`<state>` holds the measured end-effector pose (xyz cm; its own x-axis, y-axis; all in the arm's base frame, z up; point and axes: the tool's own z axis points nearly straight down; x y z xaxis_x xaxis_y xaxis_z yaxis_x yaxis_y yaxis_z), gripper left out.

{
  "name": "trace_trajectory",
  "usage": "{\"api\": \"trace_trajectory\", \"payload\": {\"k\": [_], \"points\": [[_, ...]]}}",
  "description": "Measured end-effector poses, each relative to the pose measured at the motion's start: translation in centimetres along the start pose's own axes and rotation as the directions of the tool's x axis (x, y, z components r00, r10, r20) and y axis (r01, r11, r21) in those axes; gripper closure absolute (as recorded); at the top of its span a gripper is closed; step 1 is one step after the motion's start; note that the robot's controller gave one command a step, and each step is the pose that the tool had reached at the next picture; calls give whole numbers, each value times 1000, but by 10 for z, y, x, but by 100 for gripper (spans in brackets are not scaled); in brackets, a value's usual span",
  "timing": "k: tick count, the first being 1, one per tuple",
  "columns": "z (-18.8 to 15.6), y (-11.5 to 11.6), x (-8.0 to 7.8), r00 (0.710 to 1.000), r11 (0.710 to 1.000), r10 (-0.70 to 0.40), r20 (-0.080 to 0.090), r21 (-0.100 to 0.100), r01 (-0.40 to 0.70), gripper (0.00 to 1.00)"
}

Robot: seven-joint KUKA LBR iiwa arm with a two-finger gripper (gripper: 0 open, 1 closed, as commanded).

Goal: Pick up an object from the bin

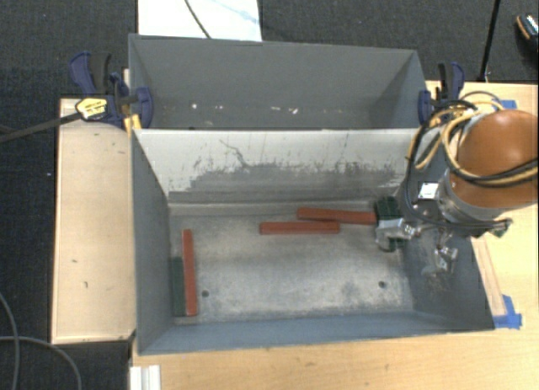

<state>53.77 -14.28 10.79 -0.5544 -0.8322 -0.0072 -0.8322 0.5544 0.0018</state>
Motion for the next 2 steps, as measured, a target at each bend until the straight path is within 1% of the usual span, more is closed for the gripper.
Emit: {"api": "trace_trajectory", "payload": {"k": [1, 2], "points": [[39, -34, -48, 999, 999, -35, 1, -1, 35, 0], [36, -43, -31, 985, 985, -171, 5, -17, 172, 0]]}}
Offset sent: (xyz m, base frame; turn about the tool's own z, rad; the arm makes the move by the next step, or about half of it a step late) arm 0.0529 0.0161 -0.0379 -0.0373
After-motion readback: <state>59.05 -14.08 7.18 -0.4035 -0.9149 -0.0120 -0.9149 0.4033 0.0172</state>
